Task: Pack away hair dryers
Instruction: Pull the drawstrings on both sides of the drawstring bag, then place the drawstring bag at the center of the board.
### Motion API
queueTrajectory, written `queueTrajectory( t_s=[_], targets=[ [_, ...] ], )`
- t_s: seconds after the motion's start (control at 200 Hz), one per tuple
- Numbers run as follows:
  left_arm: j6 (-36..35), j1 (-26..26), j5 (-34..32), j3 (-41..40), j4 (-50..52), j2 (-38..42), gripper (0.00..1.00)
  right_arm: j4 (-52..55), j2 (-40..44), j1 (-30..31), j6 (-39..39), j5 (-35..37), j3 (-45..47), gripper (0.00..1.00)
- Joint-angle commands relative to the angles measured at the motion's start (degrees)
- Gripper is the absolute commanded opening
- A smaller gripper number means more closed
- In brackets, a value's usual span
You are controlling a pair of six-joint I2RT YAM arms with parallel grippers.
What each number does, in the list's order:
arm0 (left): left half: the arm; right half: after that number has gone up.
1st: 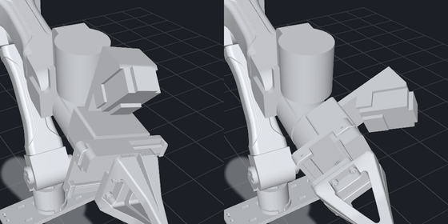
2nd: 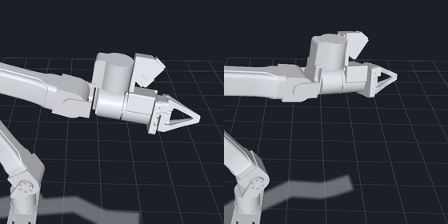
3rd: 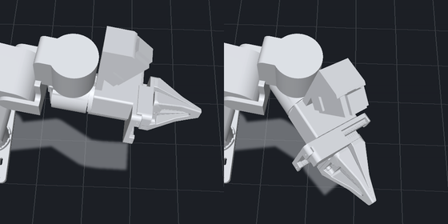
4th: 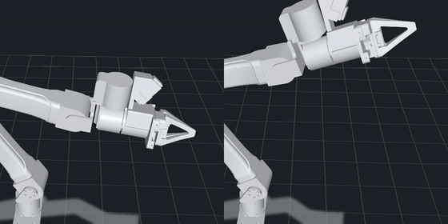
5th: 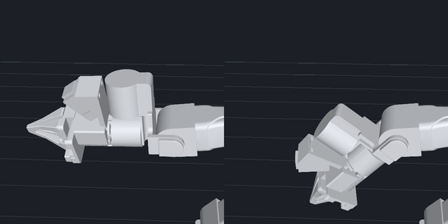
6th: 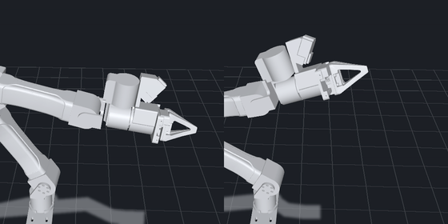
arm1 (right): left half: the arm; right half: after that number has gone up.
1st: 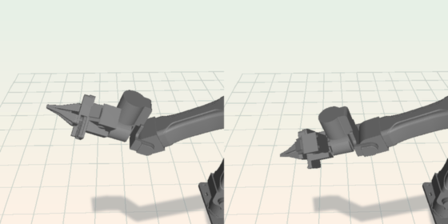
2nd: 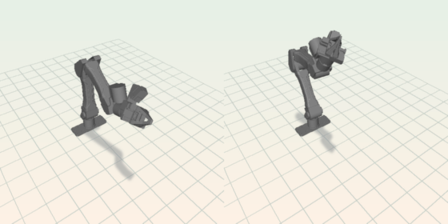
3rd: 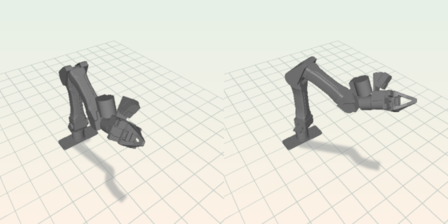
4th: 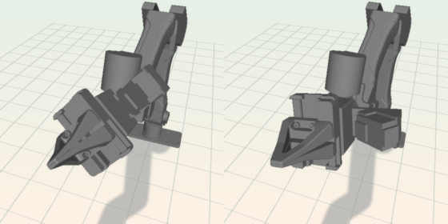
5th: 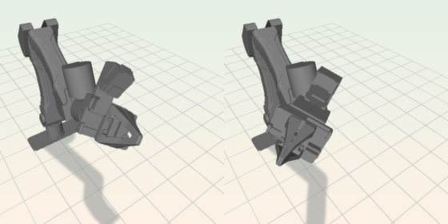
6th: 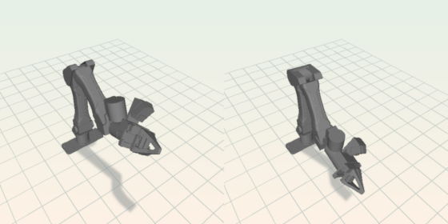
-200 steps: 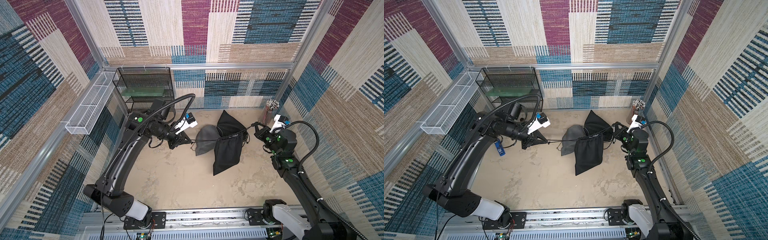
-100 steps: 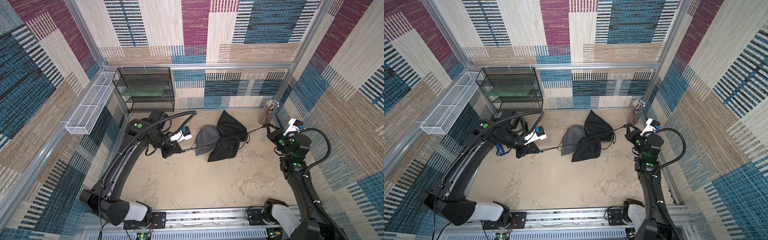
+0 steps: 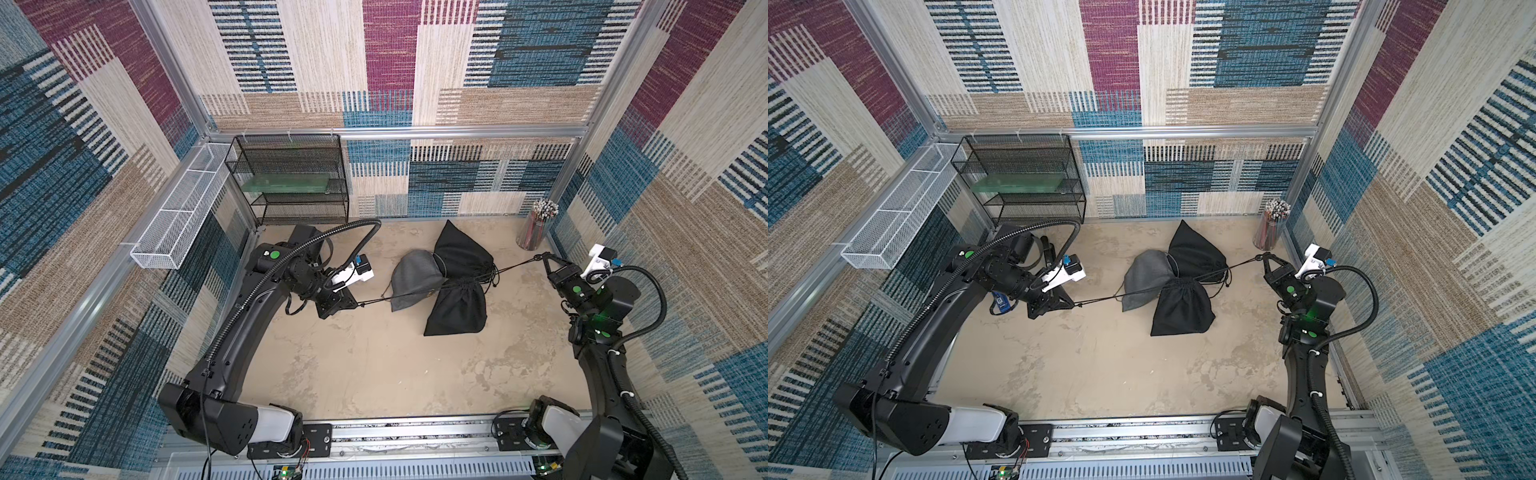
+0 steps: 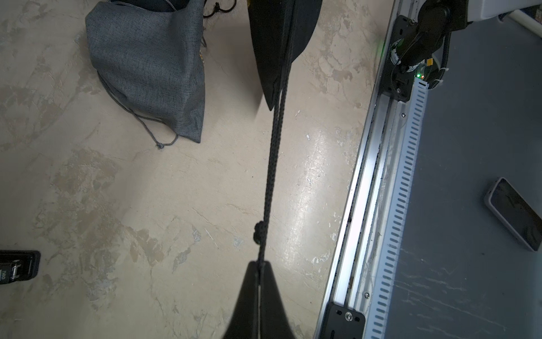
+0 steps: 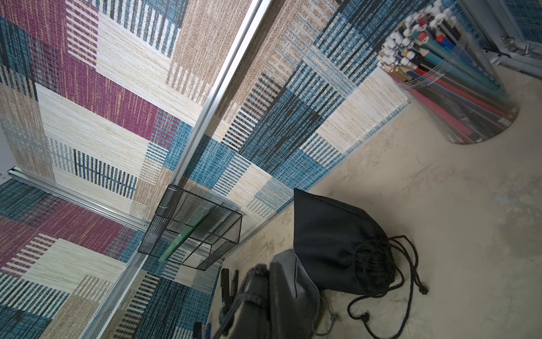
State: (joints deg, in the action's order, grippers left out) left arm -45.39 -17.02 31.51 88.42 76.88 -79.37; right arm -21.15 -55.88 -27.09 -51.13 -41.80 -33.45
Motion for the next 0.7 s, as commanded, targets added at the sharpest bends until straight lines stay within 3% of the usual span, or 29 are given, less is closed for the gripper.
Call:
queueTrajectory(
  t_s=[0.0,0.351,0.541,0.696],
  targets=[
    [-1.38,0.69,-3.32,-0.68,5.29,0.27,0.00,-5.44,-0.24,-1.04,-1.28,6.15,-0.28,0.00],
    [3.74,1.03,0.94,2.10,2.10,-3.01,0.00,-0.60,-1.56,0.78,3.89,5.39,-1.93,0.00],
    [10.21,1.02,7.09,12.27,0.07,-11.78,0.00,8.54,-2.95,10.77,12.76,9.85,-6.39,0.00],
    [14.41,1.02,8.42,23.22,0.02,-21.49,0.00,12.91,-5.82,20.17,17.18,14.22,-9.44,0.00]
  ],
)
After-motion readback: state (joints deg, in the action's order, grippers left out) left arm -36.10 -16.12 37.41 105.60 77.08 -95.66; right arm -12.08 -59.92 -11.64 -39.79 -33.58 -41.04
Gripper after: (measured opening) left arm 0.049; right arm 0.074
